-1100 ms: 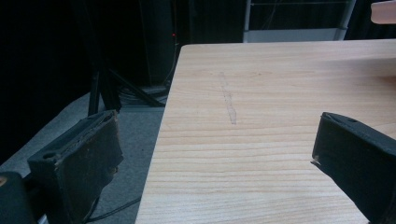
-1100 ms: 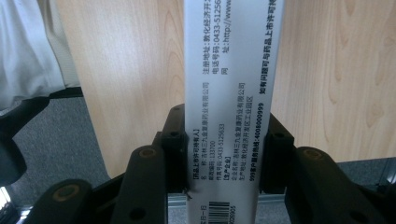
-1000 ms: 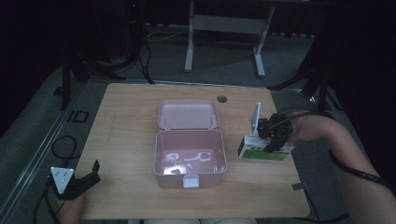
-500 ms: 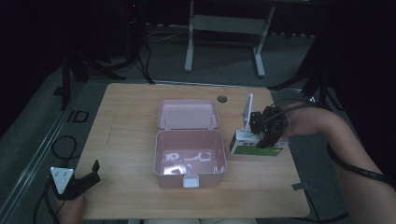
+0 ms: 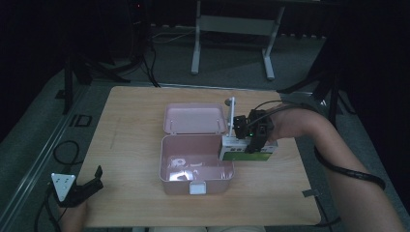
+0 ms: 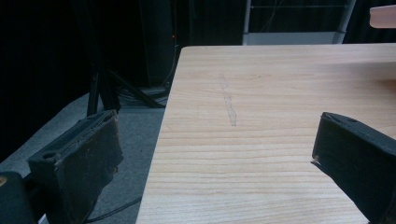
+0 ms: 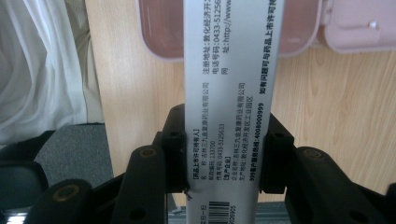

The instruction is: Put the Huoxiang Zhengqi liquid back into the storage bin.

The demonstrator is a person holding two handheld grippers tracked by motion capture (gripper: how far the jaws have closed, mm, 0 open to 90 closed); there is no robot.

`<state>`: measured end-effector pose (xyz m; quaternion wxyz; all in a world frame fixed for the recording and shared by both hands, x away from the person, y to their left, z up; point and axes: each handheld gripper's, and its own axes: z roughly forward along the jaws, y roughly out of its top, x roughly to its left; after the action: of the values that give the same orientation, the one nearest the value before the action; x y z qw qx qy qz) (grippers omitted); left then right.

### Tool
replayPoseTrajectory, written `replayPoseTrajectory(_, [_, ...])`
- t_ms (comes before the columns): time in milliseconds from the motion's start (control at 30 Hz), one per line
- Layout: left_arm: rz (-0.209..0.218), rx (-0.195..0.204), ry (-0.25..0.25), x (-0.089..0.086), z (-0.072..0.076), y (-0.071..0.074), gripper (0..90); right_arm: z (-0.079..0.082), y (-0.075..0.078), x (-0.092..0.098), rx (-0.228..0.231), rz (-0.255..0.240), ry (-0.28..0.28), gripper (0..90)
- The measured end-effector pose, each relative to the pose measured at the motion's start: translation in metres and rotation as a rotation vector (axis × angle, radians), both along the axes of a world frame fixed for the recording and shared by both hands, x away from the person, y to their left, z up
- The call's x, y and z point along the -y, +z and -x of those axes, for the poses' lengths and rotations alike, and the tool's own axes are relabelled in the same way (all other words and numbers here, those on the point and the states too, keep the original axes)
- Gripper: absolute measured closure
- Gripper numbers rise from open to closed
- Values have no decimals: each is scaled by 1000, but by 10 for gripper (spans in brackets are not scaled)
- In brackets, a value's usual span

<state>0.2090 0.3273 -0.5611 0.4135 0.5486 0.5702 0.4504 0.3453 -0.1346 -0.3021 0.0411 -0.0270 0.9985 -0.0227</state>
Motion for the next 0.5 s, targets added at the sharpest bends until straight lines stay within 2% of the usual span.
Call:
replayPoseTrajectory(333, [-1, 4, -2, 0, 0, 0, 16, 4, -7, -32, -9, 9, 40, 620])
replayPoseTrajectory(500, [-5, 3, -5, 0, 0, 0, 16, 5, -9, -47, -18, -1, 54, 620])
